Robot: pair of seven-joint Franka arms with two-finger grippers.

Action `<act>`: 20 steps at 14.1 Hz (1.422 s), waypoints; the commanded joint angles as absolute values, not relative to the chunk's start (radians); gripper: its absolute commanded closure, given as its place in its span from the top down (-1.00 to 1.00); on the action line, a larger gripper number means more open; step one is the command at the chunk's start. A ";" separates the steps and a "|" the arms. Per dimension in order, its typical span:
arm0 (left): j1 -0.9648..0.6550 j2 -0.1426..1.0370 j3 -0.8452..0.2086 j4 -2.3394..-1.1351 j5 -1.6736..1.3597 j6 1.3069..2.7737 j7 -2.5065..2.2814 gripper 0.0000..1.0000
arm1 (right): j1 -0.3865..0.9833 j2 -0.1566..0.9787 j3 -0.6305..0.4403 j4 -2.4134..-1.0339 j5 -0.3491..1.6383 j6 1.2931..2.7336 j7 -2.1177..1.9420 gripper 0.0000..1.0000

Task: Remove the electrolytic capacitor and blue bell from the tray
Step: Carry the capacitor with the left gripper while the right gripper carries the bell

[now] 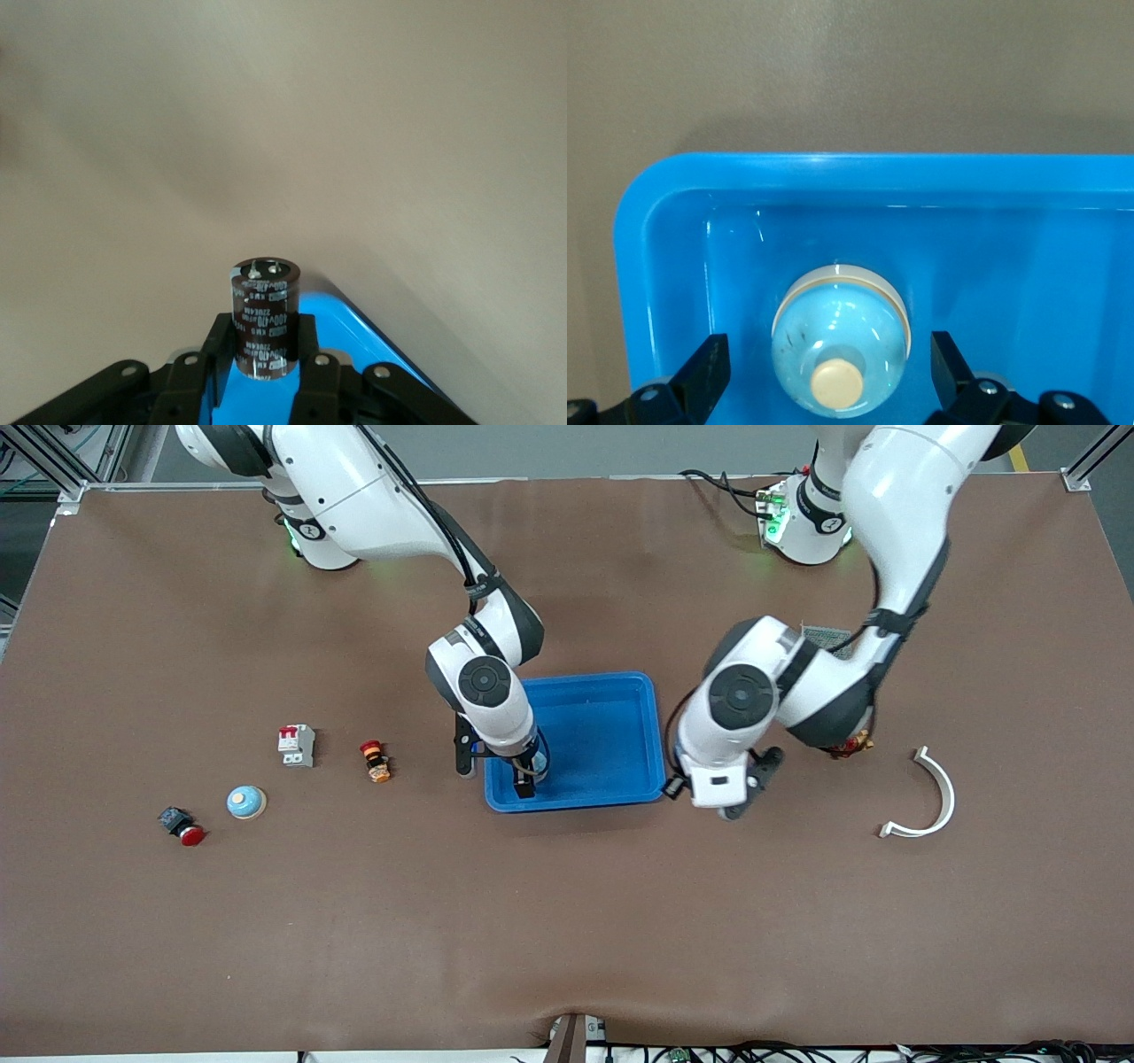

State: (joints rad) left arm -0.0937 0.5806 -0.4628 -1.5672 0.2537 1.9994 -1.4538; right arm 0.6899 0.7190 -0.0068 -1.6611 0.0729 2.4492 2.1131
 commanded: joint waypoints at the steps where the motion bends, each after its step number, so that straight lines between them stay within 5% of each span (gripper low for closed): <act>1: 0.000 0.568 -0.466 -1.618 0.265 1.982 -1.315 -1.00 | 0.706 0.735 -0.017 -1.638 0.049 2.442 2.145 0.90; 3: 0.082 0.584 -0.465 -1.632 0.271 1.982 -1.205 -1.00 | 0.707 0.739 -0.018 -1.638 0.049 2.444 2.145 0.69; 6: 0.173 0.617 -0.465 -1.654 0.316 1.982 -1.099 -1.00 | 0.706 0.747 -0.018 -1.638 0.034 2.444 2.145 0.67; 7: 0.190 0.617 -0.463 -1.675 0.349 1.983 -1.092 -1.00 | 0.707 0.755 -0.023 -1.638 0.032 2.445 2.145 0.46; 9: 0.228 0.618 -0.465 -1.730 0.397 1.999 -1.092 -1.00 | 0.707 0.758 -0.023 -1.638 0.020 2.447 2.145 -0.64; 10: 0.248 0.620 -0.463 -1.753 0.417 2.006 -1.092 -1.00 | 0.707 0.756 -0.023 -1.638 0.021 2.445 2.146 -1.00; 14: 0.307 0.615 -0.466 -1.833 0.482 2.057 -1.092 -1.00 | 0.687 0.744 -0.021 -1.595 0.025 2.413 2.152 -1.00; 20: 0.307 0.643 -0.471 -1.832 0.469 2.082 -1.103 -1.00 | 0.598 0.727 -0.011 -1.427 0.057 2.005 1.757 -1.00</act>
